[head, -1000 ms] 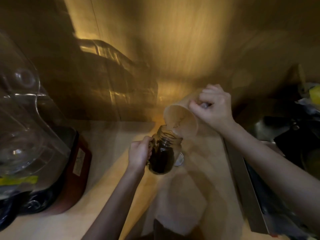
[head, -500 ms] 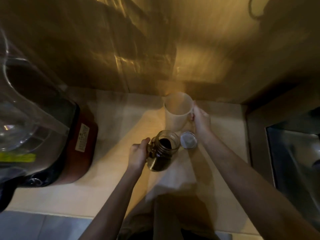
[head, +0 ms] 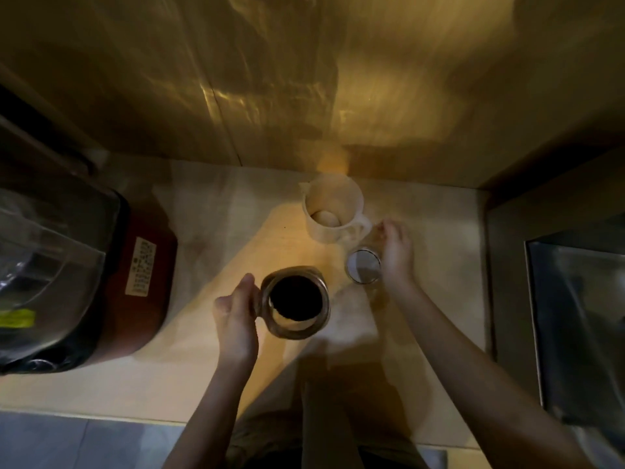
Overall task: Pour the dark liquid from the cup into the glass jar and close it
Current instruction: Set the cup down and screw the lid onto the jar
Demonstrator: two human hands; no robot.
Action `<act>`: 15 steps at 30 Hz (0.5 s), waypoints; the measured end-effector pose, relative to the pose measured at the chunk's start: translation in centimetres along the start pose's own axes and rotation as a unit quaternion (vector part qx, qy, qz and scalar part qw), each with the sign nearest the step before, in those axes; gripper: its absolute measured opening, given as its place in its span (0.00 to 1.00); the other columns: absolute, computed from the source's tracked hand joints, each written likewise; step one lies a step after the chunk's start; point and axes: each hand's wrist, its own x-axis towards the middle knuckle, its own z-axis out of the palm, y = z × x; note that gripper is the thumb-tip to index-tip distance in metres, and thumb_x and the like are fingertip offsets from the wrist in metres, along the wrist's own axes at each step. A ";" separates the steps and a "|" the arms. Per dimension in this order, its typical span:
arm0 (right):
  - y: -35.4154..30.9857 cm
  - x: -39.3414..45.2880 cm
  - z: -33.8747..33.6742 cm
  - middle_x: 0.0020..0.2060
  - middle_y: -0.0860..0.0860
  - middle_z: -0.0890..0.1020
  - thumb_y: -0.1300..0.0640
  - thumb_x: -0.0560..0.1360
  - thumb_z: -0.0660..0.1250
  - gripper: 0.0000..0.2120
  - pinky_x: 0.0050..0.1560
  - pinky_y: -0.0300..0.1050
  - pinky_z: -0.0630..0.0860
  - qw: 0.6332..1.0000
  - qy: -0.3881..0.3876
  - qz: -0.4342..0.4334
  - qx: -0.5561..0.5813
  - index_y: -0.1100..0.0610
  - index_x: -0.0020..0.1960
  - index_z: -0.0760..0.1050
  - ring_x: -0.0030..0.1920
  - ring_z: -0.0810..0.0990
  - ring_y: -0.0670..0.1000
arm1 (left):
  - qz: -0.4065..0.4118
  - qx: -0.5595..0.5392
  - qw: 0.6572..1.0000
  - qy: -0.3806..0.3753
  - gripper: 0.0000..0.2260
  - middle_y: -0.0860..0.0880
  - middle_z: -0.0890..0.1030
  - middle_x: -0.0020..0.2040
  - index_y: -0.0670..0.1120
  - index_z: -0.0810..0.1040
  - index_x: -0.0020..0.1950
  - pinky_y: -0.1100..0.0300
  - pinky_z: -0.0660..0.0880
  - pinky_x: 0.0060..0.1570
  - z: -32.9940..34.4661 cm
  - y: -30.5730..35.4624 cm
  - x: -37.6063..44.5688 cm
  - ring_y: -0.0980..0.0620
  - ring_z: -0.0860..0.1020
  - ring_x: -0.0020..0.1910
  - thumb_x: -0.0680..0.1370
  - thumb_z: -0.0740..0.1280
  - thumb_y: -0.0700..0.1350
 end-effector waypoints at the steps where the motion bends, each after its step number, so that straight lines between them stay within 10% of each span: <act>1: 0.6 -0.2 -0.5 0.42 0.51 0.79 0.58 0.77 0.60 0.06 0.42 0.44 0.73 0.999 -0.009 -0.022 -0.029 0.56 0.48 0.75 0.45 0.77 0.51 | 0.013 -0.006 1.000 -0.007 0.20 0.55 0.71 0.20 0.49 0.74 0.22 0.69 0.68 0.28 0.4 0.3 0.0 0.61 0.69 0.22 0.76 0.60 0.46; 6: 2.8 -0.5 -1.2 0.63 0.59 0.72 0.56 0.71 0.70 0.26 0.66 0.53 0.62 0.949 -0.105 -0.095 -0.280 0.59 0.65 0.67 0.64 0.66 0.60 | 0.007 0.081 0.997 -0.006 0.20 0.47 0.69 0.24 0.43 0.68 0.25 0.62 0.67 0.33 2.4 -0.5 0.0 0.54 0.68 0.27 0.76 0.61 0.48; 15: 4.4 -2.5 -1.4 0.64 0.59 0.69 0.46 0.68 0.71 0.37 0.65 0.50 0.61 0.835 -0.136 -0.169 -0.507 0.59 0.69 0.60 0.63 0.65 0.60 | -0.088 0.088 0.992 0.021 0.20 0.55 0.65 0.18 0.46 0.65 0.24 0.56 0.64 0.34 2.8 -3.8 1.3 0.60 0.64 0.21 0.75 0.62 0.50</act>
